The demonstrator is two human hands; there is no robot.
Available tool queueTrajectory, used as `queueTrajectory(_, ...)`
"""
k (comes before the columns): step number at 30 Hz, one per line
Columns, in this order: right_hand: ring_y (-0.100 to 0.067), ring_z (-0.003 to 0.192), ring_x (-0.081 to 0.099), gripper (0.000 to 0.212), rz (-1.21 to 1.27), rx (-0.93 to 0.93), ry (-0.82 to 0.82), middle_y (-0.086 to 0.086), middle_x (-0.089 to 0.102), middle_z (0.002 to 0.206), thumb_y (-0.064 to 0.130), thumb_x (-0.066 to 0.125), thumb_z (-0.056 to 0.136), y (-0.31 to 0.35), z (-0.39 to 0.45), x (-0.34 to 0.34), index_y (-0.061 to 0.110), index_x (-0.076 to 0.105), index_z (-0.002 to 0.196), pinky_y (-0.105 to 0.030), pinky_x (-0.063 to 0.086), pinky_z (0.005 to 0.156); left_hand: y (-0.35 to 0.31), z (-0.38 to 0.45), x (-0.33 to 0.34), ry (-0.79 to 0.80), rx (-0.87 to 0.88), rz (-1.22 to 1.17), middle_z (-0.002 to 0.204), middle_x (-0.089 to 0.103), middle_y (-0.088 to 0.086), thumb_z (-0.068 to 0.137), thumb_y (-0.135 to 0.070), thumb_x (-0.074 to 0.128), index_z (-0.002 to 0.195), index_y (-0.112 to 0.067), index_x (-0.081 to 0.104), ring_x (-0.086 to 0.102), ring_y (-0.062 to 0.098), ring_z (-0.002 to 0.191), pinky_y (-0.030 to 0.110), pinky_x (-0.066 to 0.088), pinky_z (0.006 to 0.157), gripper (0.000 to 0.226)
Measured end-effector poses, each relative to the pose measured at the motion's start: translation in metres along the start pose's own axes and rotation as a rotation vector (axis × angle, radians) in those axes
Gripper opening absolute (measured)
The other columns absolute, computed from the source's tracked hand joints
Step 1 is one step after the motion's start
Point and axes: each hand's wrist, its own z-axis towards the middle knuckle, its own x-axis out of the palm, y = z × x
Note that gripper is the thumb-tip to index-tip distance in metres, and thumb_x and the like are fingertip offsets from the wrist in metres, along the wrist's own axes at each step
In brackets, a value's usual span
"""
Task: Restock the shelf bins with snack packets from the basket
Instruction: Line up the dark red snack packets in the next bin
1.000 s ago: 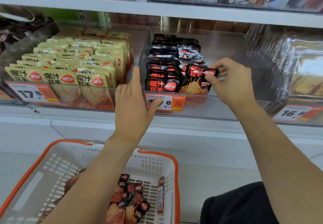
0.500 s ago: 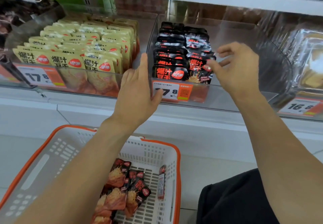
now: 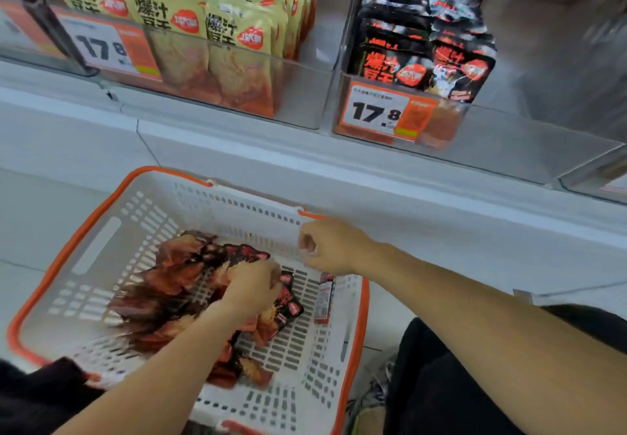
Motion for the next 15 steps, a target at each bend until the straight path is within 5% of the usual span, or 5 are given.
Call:
queueTrajectory(4,-0.033,0.085,0.059,0.031,0.129,0.24,0.229,-0.026,0.064,0.107,0.013,0.065,0.09,-0.013,0.028,0.079,-0.006,0.061,0.114,-0.047,0.051,0.082,0.051,-0.018,0.038,0.138,-0.139,0.082,0.138,0.05,0.002,0.098,-0.042,0.05,0.142,-0.021,0.044,0.05,0.025,0.125,0.04,0.049,0.097,0.049)
queueTrajectory(7,-0.022,0.08,0.055,0.037,0.239,0.397,0.289,-0.01,0.058,0.095,0.015,0.065,0.092,-0.012,0.042,0.128,0.001,0.052,0.124,-0.034,0.045,0.067,0.077,-0.023,0.046,0.215,-0.152,0.148,0.151,0.035,0.005,0.1,-0.042,0.047,0.152,-0.021,0.03,0.034,0.032,0.137,0.043,0.036,0.108,0.059)
queueTrajectory(11,-0.028,0.104,0.062,0.068,0.324,0.501,0.255,-0.009,0.063,0.121,0.03,0.076,0.085,-0.005,0.058,0.19,0.014,0.041,0.141,-0.036,0.053,0.083,0.093,-0.023,0.051,0.289,-0.149,0.151,0.157,0.023,0.0,0.098,-0.045,0.049,0.151,-0.026,0.03,0.027,0.031,0.141,0.05,0.029,0.113,0.06)
queueTrajectory(15,-0.028,0.095,0.066,0.042,0.243,0.552,0.124,-0.008,0.066,0.107,0.02,0.076,0.081,0.009,0.069,0.204,0.013,0.053,0.116,-0.036,0.053,0.072,0.087,-0.016,0.049,0.308,-0.2,0.149,0.152,0.025,0.006,0.098,-0.048,0.047,0.148,-0.022,0.031,0.028,0.035,0.138,0.053,0.029,0.111,0.059)
